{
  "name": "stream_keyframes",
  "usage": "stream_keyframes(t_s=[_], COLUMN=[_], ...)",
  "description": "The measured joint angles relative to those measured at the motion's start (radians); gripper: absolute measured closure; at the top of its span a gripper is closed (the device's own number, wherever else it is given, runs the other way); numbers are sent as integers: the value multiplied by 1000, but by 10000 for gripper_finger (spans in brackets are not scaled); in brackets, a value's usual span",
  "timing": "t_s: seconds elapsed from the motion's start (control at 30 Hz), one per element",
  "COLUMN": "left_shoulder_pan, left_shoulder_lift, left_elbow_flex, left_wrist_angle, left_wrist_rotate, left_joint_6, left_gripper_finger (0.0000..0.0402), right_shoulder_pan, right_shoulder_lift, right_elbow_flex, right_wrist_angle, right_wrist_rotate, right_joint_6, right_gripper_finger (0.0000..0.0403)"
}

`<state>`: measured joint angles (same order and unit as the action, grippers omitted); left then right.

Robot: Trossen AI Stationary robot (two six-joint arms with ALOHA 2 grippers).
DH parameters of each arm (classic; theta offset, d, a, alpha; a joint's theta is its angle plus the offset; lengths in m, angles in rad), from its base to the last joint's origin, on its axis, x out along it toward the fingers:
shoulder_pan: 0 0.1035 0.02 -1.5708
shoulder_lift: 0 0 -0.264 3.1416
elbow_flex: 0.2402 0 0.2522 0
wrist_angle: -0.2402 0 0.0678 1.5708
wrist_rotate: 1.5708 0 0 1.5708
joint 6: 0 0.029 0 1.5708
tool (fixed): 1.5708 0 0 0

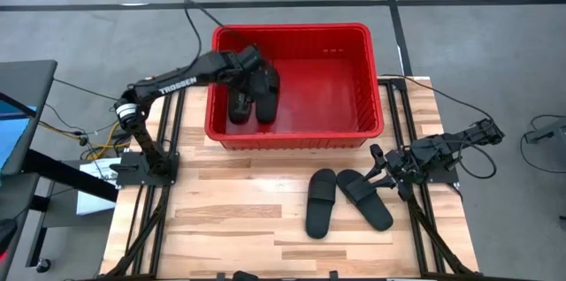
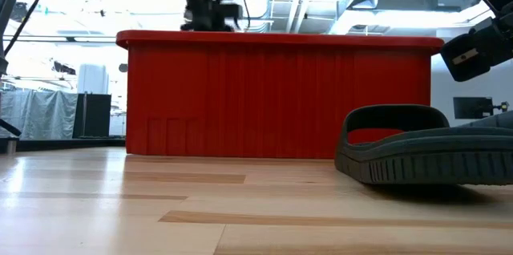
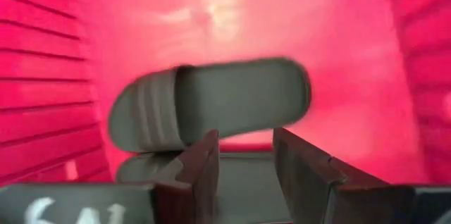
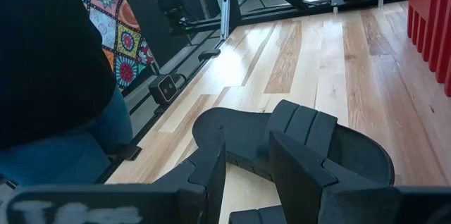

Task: Pick and place slides into bin
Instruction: Put the black slide into the red container

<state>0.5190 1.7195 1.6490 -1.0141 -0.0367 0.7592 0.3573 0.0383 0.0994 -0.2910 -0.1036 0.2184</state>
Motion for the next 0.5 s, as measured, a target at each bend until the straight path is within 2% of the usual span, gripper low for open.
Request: stream_keyframes(t_s=[0.13,0.17,0.23,0.3,0.37,0.5], left_shoulder_pan=[-4,-7,-12,-22,-23,-21], left_shoulder_lift=[-3,-6,-21,-49,-75,-157], left_elbow_flex=[166,199,255,304,347,368], left_wrist_angle=[-158,-192,-225,-216,-216,-80], left_wrist_rotate=[88,114,155,176,192,221], left_joint_6=[-312,-353,-334,-346,-425,-615], left_gripper_finger=[276,276,276,276,276,276], right_shoulder_pan=[0,0,0,0,0,0], right_shoulder_lift=[0,0,0,0,0,0], right_elbow_flex=[0,0,0,0,0,0], right_wrist_angle=[0,0,0,0,0,0], right_wrist_rotate=[0,0,0,0,0,0], right_joint_6=[0,0,0,0,0,0], right_gripper_finger=[301,301,301,301,301,301])
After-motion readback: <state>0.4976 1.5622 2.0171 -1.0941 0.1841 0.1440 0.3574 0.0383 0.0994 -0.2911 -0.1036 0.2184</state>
